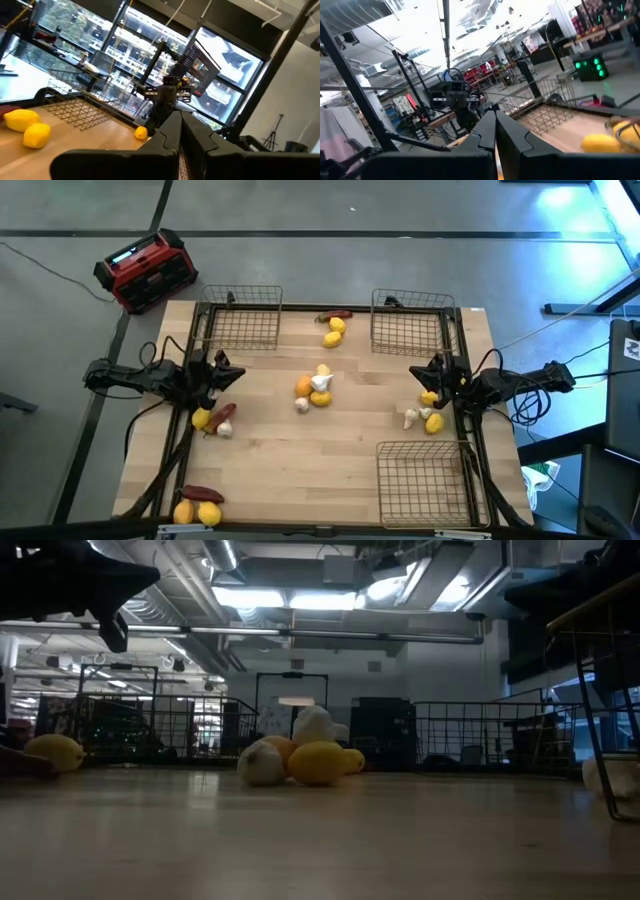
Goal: Sort produce into baskets
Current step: Put the white garlic into the top left wire basket
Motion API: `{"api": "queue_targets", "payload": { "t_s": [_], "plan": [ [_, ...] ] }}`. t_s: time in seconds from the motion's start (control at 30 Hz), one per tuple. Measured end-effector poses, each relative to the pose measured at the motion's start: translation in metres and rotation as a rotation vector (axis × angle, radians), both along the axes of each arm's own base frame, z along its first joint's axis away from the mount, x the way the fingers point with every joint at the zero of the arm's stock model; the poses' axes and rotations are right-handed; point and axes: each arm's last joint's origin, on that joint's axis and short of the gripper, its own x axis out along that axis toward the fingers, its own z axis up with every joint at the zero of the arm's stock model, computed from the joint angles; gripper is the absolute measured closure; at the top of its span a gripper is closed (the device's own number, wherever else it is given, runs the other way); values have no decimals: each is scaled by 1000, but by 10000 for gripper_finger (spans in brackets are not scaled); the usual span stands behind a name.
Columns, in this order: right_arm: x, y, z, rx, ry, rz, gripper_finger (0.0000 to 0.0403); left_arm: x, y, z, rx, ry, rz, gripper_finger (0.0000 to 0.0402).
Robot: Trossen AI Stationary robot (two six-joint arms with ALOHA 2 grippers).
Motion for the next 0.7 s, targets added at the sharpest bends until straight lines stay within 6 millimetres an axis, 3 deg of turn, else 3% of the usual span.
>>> {"api": "queue_targets", "payload": {
  "t_s": [0.2,0.4,0.7],
  "plan": [
    [13,3,17,-24,89,-4,388,-2,0,9,0,-57,-6,398],
    [40,10,33,-97,232,-21,388,0,0,27,79,-35,16,398],
    [76,20,56,-190,323,-10,388,29,-5,52,181,129,31,398]
  ]
}}
